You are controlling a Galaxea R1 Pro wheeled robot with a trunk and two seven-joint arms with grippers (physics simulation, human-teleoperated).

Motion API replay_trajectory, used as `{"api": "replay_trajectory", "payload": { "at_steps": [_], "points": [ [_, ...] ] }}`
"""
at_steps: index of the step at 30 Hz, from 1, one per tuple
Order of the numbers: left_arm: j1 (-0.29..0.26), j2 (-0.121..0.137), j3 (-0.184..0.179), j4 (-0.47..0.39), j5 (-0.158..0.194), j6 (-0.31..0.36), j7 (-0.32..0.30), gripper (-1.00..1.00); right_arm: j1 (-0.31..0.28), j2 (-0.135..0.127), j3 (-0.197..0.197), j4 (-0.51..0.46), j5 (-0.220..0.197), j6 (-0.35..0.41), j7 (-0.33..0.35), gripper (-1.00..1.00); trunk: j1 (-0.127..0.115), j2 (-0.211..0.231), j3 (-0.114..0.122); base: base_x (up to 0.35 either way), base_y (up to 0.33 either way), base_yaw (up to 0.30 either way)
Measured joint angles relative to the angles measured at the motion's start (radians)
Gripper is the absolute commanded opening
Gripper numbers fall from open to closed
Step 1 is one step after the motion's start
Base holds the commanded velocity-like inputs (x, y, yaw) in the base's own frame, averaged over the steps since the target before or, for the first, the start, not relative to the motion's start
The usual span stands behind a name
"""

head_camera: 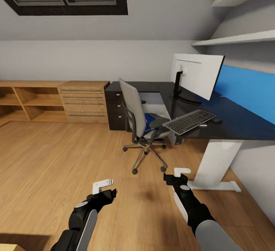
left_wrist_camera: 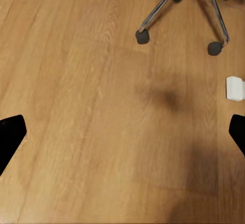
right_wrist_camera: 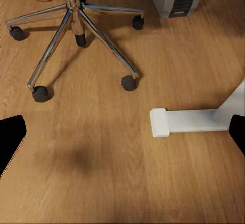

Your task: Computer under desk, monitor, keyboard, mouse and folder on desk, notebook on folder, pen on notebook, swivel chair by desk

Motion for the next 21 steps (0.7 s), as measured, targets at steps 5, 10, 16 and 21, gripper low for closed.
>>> {"api": "replay_trajectory", "payload": {
  "at_steps": [5, 10, 16, 21],
  "points": [
    [0.000, 0.013, -0.001, -0.018, 0.000, 0.000, 0.003, 1.00, 0.001, -0.001, 0.001, -0.003, 0.000, -0.023, 0.000, 1.00, 0.019, -0.035, -0.016, 0.000, 0.000, 0.000],
    [0.000, 0.016, -0.001, -0.024, 0.001, 0.001, 0.005, 1.00, 0.001, -0.001, 0.001, -0.004, 0.001, -0.031, -0.001, 1.00, 0.038, -0.070, -0.031, 0.000, 0.000, 0.000],
    [0.000, 0.017, -0.001, -0.024, -0.001, 0.001, 0.005, 1.00, 0.001, -0.002, 0.001, -0.005, 0.002, -0.031, 0.000, 1.00, 0.061, -0.112, -0.050, 0.000, 0.000, 0.000],
    [0.000, 0.017, -0.001, -0.022, -0.001, 0.001, 0.005, 1.00, 0.001, -0.001, 0.002, -0.004, 0.001, -0.031, 0.000, 1.00, 0.081, -0.147, -0.066, 0.000, 0.000, 0.000]
  ]
}}
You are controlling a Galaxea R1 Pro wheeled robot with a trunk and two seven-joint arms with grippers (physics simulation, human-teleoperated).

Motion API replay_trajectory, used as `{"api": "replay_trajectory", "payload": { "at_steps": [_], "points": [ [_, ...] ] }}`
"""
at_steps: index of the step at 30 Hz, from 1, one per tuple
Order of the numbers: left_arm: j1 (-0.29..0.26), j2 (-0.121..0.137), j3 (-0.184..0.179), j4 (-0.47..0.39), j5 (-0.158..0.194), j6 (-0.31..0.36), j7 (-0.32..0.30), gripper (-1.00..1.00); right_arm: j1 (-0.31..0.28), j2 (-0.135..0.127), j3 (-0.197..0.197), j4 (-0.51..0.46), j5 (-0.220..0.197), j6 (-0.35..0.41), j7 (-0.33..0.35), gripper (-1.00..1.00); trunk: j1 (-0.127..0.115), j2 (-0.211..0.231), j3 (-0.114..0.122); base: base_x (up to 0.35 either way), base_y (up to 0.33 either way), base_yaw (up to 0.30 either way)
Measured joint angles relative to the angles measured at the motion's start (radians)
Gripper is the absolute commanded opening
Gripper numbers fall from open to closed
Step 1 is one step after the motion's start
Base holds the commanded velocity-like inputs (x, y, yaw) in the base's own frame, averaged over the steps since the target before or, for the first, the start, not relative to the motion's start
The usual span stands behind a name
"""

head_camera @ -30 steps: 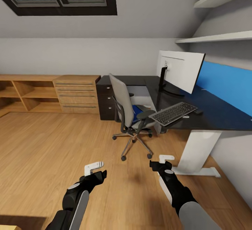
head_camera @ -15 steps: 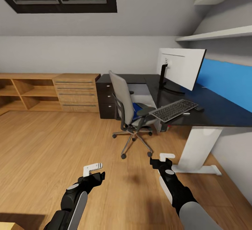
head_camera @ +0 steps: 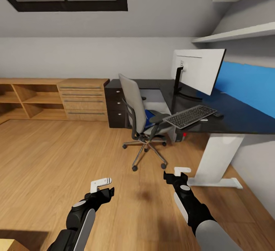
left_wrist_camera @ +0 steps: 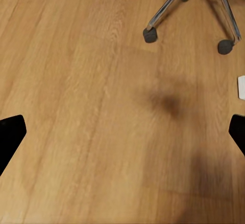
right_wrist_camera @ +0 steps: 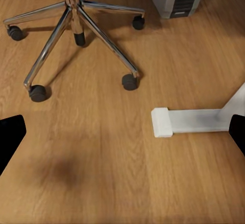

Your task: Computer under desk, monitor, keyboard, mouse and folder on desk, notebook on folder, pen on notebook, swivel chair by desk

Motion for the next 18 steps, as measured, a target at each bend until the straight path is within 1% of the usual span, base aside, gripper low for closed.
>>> {"api": "replay_trajectory", "payload": {
  "at_steps": [11, 14, 16, 17, 18],
  "points": [
    [0.000, 0.000, 0.000, 0.005, 0.001, 0.001, 0.000, 1.00, 0.000, 0.000, 0.000, 0.000, 0.001, -0.001, 0.000, 1.00, 0.042, -0.077, -0.034, 0.000, 0.000, 0.000],
    [-0.005, -0.003, 0.000, 0.046, 0.003, 0.006, 0.002, 1.00, 0.000, 0.000, 0.001, 0.000, 0.001, 0.000, 0.001, 1.00, 0.054, -0.098, -0.044, 0.000, 0.000, 0.000],
    [-0.027, -0.006, 0.000, 0.068, 0.003, 0.010, 0.003, 1.00, 0.000, 0.000, 0.001, 0.001, 0.001, 0.000, 0.001, 1.00, 0.061, -0.112, -0.050, 0.000, 0.000, 0.000],
    [-0.094, -0.008, -0.001, 0.121, 0.005, 0.029, 0.003, 1.00, 0.000, 0.001, 0.002, 0.001, 0.001, 0.000, 0.000, 1.00, 0.065, -0.119, -0.053, 0.000, 0.000, 0.000],
    [-0.130, -0.008, 0.000, 0.149, 0.006, 0.043, 0.003, 1.00, 0.000, 0.001, 0.002, 0.000, 0.001, 0.000, 0.000, 1.00, 0.069, -0.126, -0.056, 0.000, 0.000, 0.000]
  ]
}}
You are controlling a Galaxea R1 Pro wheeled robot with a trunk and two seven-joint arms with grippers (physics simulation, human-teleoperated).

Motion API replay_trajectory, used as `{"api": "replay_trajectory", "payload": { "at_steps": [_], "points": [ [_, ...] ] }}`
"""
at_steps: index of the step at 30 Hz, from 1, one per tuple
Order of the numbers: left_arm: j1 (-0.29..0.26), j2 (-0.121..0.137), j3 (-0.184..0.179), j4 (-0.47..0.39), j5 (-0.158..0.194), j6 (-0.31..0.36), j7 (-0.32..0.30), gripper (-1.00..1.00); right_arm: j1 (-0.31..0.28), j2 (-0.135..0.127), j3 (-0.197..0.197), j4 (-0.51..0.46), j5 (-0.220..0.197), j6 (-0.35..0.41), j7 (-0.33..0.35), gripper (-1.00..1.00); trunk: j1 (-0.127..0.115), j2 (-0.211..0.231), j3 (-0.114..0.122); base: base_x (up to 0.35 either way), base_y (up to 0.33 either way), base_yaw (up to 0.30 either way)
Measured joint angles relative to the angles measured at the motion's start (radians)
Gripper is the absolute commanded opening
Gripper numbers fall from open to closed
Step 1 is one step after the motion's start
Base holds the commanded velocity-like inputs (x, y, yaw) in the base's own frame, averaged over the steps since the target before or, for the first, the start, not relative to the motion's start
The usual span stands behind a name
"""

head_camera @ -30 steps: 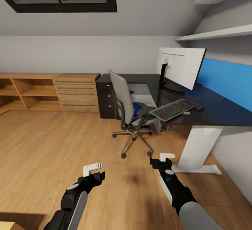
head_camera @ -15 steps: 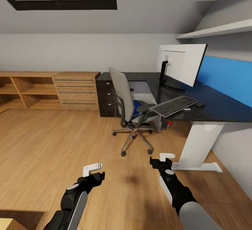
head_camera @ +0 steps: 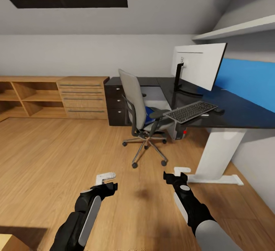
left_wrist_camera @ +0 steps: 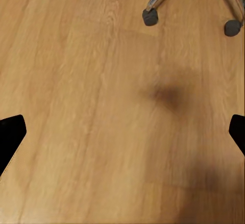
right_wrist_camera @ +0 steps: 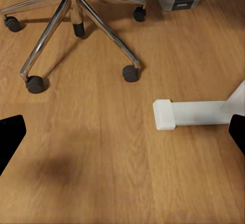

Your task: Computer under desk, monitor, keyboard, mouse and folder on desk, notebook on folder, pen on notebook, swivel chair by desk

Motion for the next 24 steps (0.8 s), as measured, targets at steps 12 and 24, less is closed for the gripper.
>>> {"api": "replay_trajectory", "payload": {
  "at_steps": [12, 24],
  "points": [
    [-0.611, -0.023, 0.005, 0.656, 0.172, 0.121, -0.001, 1.00, 0.000, -0.004, 0.000, -0.005, 0.003, 0.001, -0.001, 1.00, 0.046, -0.084, -0.038, 0.000, 0.000, 0.000],
    [-0.285, -0.008, -0.010, 0.131, 0.170, 0.016, -0.010, 1.00, 0.055, -0.006, -0.002, -0.165, 0.002, 0.039, -0.003, 1.00, 0.092, -0.168, -0.075, 0.000, 0.000, 0.000]
  ]
}}
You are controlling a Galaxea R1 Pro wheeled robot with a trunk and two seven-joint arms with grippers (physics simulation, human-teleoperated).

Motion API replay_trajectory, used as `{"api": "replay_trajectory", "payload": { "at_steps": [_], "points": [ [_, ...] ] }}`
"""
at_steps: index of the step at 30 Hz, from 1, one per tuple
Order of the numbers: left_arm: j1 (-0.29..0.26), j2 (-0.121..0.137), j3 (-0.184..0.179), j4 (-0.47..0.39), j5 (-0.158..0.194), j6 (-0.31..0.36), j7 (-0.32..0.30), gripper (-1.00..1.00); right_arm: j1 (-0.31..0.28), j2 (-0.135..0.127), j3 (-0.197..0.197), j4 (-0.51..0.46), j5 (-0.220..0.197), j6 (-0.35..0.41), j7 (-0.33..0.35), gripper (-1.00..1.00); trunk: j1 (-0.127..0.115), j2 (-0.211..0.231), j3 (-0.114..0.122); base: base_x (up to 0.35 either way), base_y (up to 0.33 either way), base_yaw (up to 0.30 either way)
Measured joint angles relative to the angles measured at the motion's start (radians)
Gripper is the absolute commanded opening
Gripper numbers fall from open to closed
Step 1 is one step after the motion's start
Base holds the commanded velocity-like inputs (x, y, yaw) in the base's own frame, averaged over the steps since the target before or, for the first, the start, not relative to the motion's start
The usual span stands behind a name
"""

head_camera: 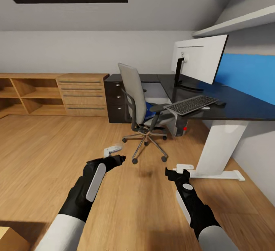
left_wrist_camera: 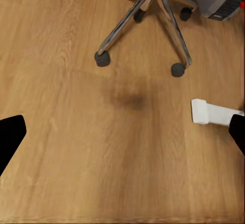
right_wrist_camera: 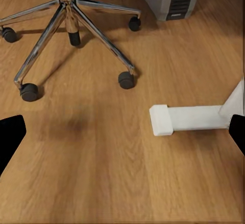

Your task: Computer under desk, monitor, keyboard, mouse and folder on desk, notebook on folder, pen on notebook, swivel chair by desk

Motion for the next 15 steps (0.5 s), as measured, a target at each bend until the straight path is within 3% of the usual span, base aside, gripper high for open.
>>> {"api": "replay_trajectory", "payload": {
  "at_steps": [2, 5, 9, 15],
  "points": [
    [0.072, 0.009, 0.000, -0.135, -0.003, 0.081, 0.000, 1.00, 0.031, 0.000, 0.000, -0.070, -0.001, 0.040, 0.000, 1.00, 0.008, -0.014, -0.006, 0.000, 0.000, 0.000],
    [0.110, 0.015, -0.001, -0.209, -0.003, 0.140, 0.000, 1.00, 0.065, 0.001, 0.000, -0.139, -0.002, 0.072, 0.000, 1.00, 0.019, -0.035, -0.016, 0.000, 0.000, 0.000],
    [0.119, 0.018, -0.001, -0.228, -0.004, 0.154, 0.000, 1.00, 0.077, 0.002, 0.001, -0.159, -0.003, 0.081, 0.000, 1.00, 0.035, -0.063, -0.028, 0.000, 0.000, 0.000],
    [0.123, 0.036, 0.000, -0.235, -0.006, 0.155, 0.003, 1.00, 0.082, 0.002, 0.000, -0.167, -0.003, 0.084, 0.000, 1.00, 0.037, -0.064, -0.051, 0.000, 0.000, 0.000]
  ]
}}
